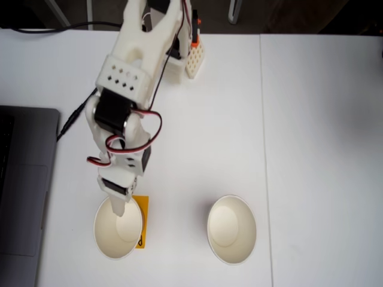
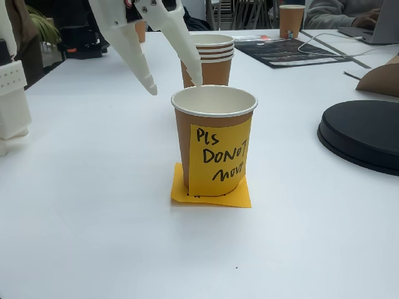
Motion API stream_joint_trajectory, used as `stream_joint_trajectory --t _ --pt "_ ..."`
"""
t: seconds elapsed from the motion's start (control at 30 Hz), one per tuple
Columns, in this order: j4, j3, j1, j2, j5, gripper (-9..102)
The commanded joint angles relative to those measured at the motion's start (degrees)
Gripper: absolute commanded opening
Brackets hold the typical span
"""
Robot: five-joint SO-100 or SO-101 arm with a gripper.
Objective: Pickup cup and make a pile of cup.
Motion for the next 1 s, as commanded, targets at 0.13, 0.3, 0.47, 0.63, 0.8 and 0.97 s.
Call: stream_joint_trajectory --t 0.13,0.3,0.47,0.63,0.8,0.97 --pt "0.18 -7.03 0.35 -3.25 0.44 24" --pt "0.35 -11.25 0.35 -7.03 0.44 23" --pt "0.53 -14.33 0.35 -10.11 0.44 23" --pt "0.53 -14.77 0.35 -11.78 0.44 23" --pt "0.35 -14.85 0.44 -13.89 0.44 23" --pt "0.18 -14.94 0.44 -15.21 0.44 23"
